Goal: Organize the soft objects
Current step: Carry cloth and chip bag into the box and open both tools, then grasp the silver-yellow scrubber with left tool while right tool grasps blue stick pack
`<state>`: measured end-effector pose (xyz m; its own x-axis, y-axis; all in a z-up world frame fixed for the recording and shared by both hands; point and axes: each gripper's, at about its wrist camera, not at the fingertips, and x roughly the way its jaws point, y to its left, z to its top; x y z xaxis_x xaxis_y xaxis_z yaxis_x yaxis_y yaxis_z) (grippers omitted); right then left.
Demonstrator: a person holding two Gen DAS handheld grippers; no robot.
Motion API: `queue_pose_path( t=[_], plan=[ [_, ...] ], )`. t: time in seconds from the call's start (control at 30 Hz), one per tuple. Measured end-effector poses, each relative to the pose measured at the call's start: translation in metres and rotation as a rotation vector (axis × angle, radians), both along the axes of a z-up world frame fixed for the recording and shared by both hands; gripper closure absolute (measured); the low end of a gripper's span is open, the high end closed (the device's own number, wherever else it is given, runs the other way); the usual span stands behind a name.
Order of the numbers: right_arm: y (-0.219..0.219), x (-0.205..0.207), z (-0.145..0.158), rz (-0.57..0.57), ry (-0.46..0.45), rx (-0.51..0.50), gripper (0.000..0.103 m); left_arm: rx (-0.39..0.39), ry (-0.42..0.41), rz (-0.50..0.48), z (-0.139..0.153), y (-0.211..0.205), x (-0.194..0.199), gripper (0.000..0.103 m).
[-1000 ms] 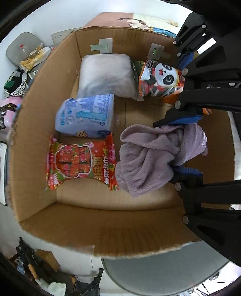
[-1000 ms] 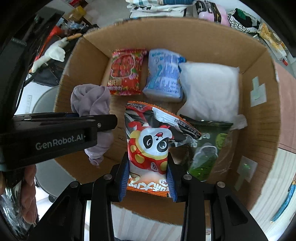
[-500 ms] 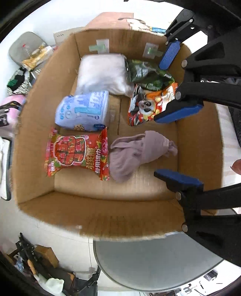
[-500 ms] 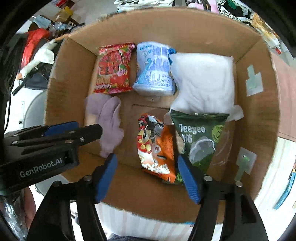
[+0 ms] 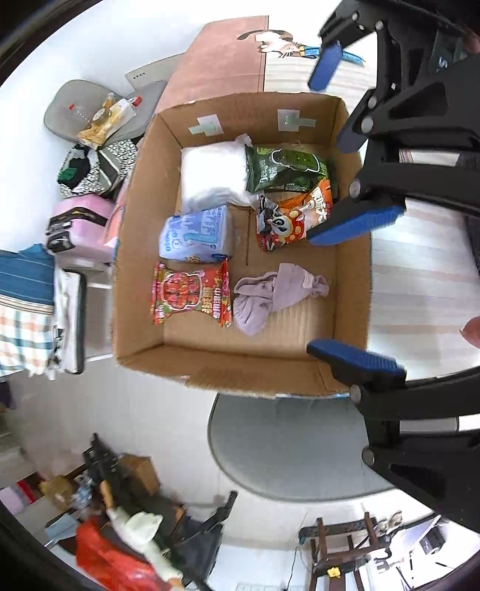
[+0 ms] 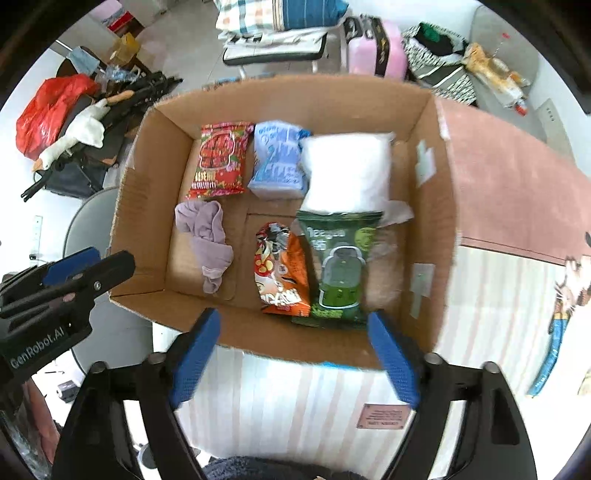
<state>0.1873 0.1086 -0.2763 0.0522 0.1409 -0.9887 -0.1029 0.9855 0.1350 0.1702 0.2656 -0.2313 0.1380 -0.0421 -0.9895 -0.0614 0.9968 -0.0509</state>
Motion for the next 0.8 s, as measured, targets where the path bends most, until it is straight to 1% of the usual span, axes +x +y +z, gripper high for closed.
queue_pose_path(
  t=[0.03,0.1,0.13,0.23,0.4,0.57,0.8],
  plan=[
    [-0.003,-0.004,0.009,-0.002,-0.016,-0.002,0.005,0.018,-0.018,0.002,0.005,-0.003,-0.004,0.025],
    [-0.008,-0.011,0.022,-0.005,-0.041,-0.014,0.004,0.052,-0.060,0.005,0.015,-0.006,-0.010,0.017],
    [-0.010,-0.014,0.029,-0.010,-0.053,-0.012,0.004,0.067,-0.075,0.010,0.020,-0.008,-0.013,0.011],
    [-0.020,-0.024,0.048,-0.022,-0.088,-0.006,0.000,0.069,-0.113,0.015,0.034,-0.011,-0.022,0.010],
    [-0.029,-0.039,0.077,-0.016,-0.155,-0.025,0.000,0.085,-0.163,0.023,0.056,-0.017,-0.033,0.010],
    [-0.036,-0.049,0.092,-0.011,-0.179,-0.013,0.000,0.110,-0.201,0.025,0.073,-0.025,-0.041,0.010],
    [-0.053,-0.055,0.101,-0.021,-0.190,0.034,0.000,0.127,-0.210,0.030,0.080,-0.040,-0.044,0.010]
  ],
)
